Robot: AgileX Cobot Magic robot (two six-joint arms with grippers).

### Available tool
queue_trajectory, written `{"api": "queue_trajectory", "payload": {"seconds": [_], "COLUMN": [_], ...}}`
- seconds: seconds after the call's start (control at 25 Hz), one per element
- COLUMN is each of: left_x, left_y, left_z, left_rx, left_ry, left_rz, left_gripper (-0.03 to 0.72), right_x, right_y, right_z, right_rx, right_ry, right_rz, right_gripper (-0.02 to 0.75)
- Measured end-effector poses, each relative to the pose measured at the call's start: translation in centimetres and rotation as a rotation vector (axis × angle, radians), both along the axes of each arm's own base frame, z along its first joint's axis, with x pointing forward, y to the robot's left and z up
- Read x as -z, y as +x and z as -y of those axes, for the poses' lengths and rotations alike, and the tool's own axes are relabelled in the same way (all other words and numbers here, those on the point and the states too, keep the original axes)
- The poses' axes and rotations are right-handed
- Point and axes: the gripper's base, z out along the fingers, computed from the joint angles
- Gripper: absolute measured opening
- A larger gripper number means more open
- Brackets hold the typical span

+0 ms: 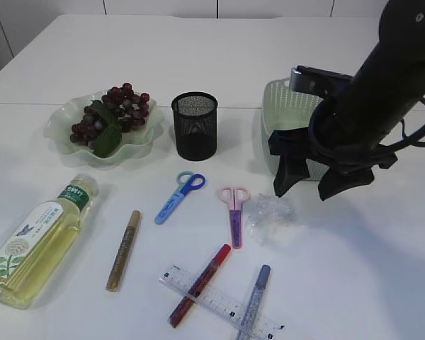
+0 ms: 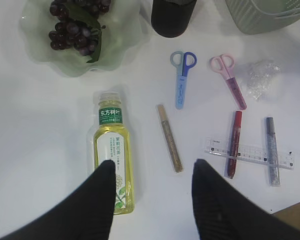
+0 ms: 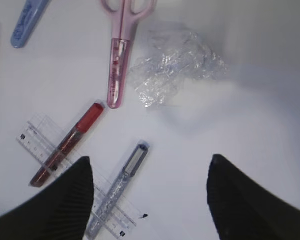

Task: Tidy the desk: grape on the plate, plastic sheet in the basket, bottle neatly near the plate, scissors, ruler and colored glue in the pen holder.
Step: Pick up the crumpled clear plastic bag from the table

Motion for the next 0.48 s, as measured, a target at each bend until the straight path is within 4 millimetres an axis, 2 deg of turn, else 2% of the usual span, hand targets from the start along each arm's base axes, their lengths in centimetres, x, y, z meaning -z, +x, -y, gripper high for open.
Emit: {"api": "queue_trajectory", "payload": {"seconds": [0.28,0.48], "left_x": [-0.1,-0.1], "left_y": [-0.2,-0.2], "left_z": [-0.1,-0.1], "left_rx": [-0.001,-0.002], "left_ry": [0.002,0.004], "left_rz": [0.002,0.002], "left_gripper": [0.366,0.366], "right_x": [2.7,4.8], "right_y": [1.1,2.3], "right_z": [-2.1,-2.2], "right_rx": [0.069,0.089], "right_ry": [-0.053,-0.144], "right_rz": [0.041,0.037], "right_gripper": [0.542,0.535]}}
